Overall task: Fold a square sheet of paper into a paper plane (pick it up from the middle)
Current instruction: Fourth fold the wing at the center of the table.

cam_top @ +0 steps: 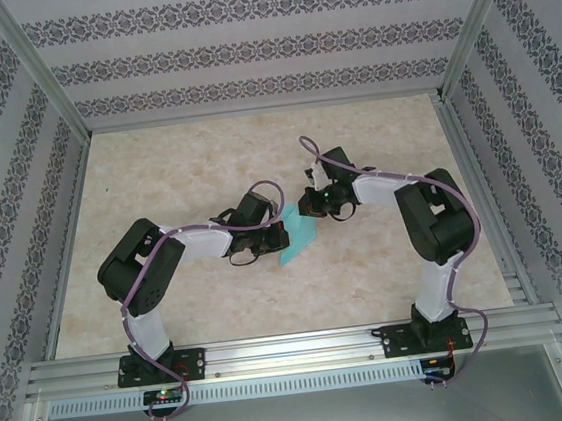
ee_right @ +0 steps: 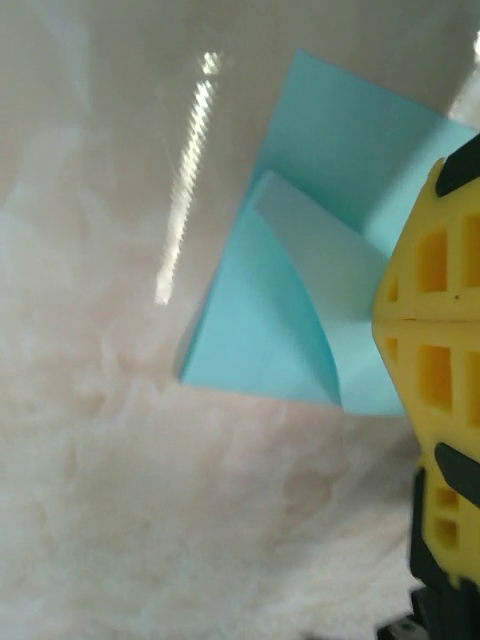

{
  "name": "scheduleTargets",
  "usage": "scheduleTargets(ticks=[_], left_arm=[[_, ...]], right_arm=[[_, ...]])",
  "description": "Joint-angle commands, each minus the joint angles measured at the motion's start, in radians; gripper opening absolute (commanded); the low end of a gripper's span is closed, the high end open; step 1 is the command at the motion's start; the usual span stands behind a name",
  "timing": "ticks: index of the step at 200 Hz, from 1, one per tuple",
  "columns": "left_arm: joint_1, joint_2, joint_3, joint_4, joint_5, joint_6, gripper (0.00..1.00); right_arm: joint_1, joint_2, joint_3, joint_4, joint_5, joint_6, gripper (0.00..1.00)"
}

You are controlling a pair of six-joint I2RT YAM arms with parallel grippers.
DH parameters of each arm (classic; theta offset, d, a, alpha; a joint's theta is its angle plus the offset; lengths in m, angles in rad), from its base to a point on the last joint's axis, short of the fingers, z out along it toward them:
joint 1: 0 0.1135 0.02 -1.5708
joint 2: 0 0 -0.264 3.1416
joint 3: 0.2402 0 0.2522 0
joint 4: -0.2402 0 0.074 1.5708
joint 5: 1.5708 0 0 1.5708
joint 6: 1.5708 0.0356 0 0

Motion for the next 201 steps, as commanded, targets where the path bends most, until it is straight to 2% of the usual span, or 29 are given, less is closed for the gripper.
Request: scheduleTargets(ticks=[1, 35, 82, 156, 201], left_arm=[[-0.009, 0.05, -0.055, -0.173, -0.067, 0.021, 0.0], [-0.009, 0.053, -0.05, -0.17, -0.064, 0.018, 0.0], [-0.008, 0.058, -0.044, -0.194, -0.061, 0.037, 0.0], [-0.008, 0.058, -0.075, -0.234, -0.057, 0.07, 0.0], [-0.008, 0.051, -0.084, -0.229, -0.058, 0.069, 0.0]], right_arm=[[0.031, -0.082, -0.065, 0.09, -0.045, 0.011, 0.0], [0.08, -0.049, -0.099, 0.104, -0.045, 0.029, 0.0], [0.08, 0.047, -0.051, 0.093, -0.05, 0.02, 0.0], [-0.033, 0.133, 0.04, 0.054, 0.044, -0.013, 0.0], [-0.101, 0.189, 0.09, 0.088, 0.082, 0.032, 0.0]])
